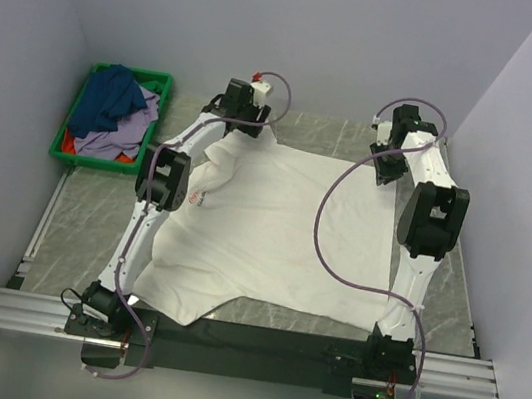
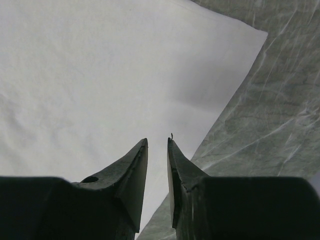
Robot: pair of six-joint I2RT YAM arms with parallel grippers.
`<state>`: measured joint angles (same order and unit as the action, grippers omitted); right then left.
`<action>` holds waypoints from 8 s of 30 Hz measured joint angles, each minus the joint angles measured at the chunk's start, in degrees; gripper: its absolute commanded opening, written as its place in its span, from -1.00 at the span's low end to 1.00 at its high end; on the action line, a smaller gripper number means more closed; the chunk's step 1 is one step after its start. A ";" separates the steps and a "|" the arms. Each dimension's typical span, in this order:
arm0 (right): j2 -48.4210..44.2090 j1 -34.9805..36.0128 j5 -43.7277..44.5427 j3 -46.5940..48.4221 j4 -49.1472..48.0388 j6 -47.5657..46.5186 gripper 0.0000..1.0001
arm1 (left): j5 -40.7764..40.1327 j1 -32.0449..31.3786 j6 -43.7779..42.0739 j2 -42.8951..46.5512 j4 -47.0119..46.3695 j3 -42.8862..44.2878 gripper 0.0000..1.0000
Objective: Fold and stack the t-shirts
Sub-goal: Flatten the tshirt out
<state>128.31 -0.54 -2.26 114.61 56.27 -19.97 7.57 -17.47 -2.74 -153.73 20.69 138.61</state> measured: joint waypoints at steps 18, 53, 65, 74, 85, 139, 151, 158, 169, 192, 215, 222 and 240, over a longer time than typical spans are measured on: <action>0.11 -0.04 -5.60 -1.31 3.69 1.84 -0.80 | 4.68 4.50 0.92 31.47 1.20 -22.01 -0.45; 11.02 1.18 3.37 8.26 6.58 -2.43 -1.00 | -6.47 13.73 -0.31 4.31 6.88 -5.03 0.13; 5.90 2.36 -2.36 3.02 4.87 -3.06 -1.00 | 4.50 15.52 -0.92 32.09 6.43 -26.60 -0.33; 5.18 4.61 -5.60 2.32 5.35 -2.60 -1.00 | 9.90 15.89 -1.70 44.22 8.81 -48.98 -0.50; 6.36 4.90 -5.14 0.39 5.42 -1.92 -1.00 | 4.44 16.39 -2.34 36.59 12.22 -53.51 -0.57; -10.84 7.37 -2.45 -31.08 2.43 -5.11 -0.54 | 8.85 19.10 -27.54 60.41 18.64 -84.24 -0.27; -13.44 6.03 -7.48 -24.98 9.05 -9.09 -0.19 | 14.03 18.95 -33.33 60.78 35.28 -74.05 0.10; -5.40 1.38 -10.62 3.80 7.28 -3.89 0.45 | 18.93 18.95 -22.01 48.54 27.71 -45.83 0.26; 9.07 0.66 -2.47 16.46 -4.57 3.17 0.22 | 16.55 19.15 -3.02 29.62 13.99 -27.87 0.20; 17.94 0.66 2.27 22.14 -10.38 4.66 0.23 | 12.83 16.26 -3.56 25.03 11.61 -26.51 0.22; 14.10 1.03 -0.04 12.11 -7.56 1.25 0.01 | 7.54 12.79 -15.52 36.09 9.42 -54.18 0.11; 12.07 1.03 -2.43 8.90 -4.76 1.03 -0.28 | 7.19 12.87 -17.77 40.46 10.60 -59.87 0.15; 13.35 1.03 -4.46 11.72 -0.35 1.88 -1.00 | 8.81 17.64 -4.72 22.14 9.25 -21.90 0.33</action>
<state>141.67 0.49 -6.72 126.32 55.92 -18.09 16.38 0.16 -7.46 -131.59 29.93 116.71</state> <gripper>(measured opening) 0.029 0.653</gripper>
